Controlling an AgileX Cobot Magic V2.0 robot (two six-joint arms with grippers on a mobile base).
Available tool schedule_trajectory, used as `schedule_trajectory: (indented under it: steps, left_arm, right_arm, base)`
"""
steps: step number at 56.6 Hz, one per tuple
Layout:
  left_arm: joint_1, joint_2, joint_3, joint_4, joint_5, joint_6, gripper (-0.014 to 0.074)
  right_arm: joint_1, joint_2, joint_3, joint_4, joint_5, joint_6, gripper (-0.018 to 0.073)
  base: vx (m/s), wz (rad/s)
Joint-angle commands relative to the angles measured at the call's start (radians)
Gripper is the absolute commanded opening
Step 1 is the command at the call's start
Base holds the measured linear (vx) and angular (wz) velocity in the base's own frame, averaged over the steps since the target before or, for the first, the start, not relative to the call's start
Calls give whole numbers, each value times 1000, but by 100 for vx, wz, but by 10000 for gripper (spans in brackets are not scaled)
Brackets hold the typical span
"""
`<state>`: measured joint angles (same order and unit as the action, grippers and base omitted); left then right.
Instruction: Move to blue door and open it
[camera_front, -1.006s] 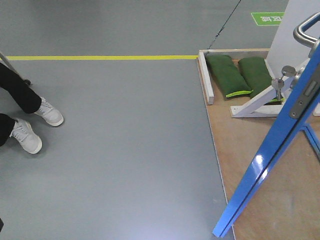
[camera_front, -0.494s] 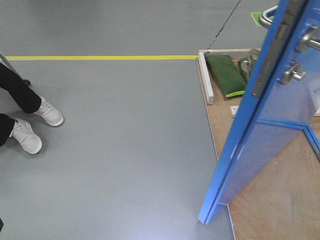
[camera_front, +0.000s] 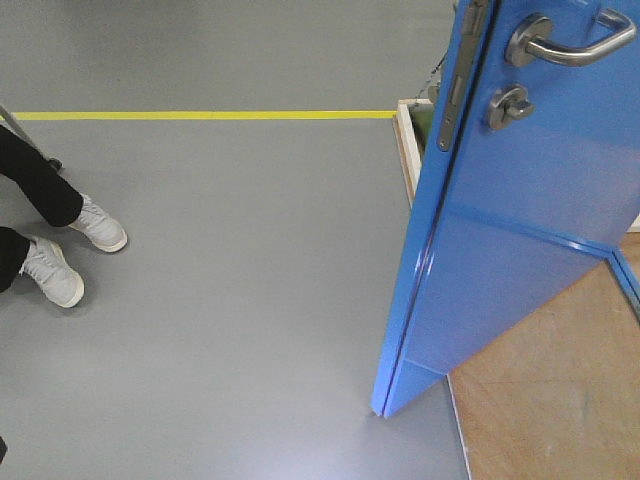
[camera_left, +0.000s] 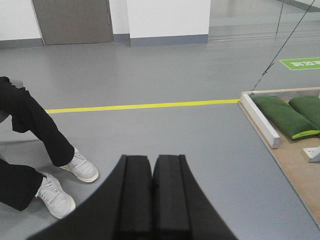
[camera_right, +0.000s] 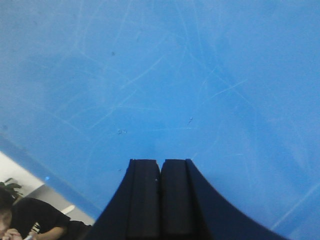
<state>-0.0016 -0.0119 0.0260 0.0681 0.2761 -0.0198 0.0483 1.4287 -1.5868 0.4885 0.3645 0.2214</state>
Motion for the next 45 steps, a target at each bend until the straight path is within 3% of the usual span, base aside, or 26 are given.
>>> schedule_trajectory:
  steps: [1, 45]
  left_arm:
    - [-6, -11, -26, -3, -85, -7, 73]
    - [-6, -11, -26, -3, -85, -7, 73]
  right_arm:
    - [1, -34, -32, 34, -84, -14, 12]
    - [1, -34, -32, 43, -88, -14, 12]
  base:
    - [0, 0]
    - [0, 0]
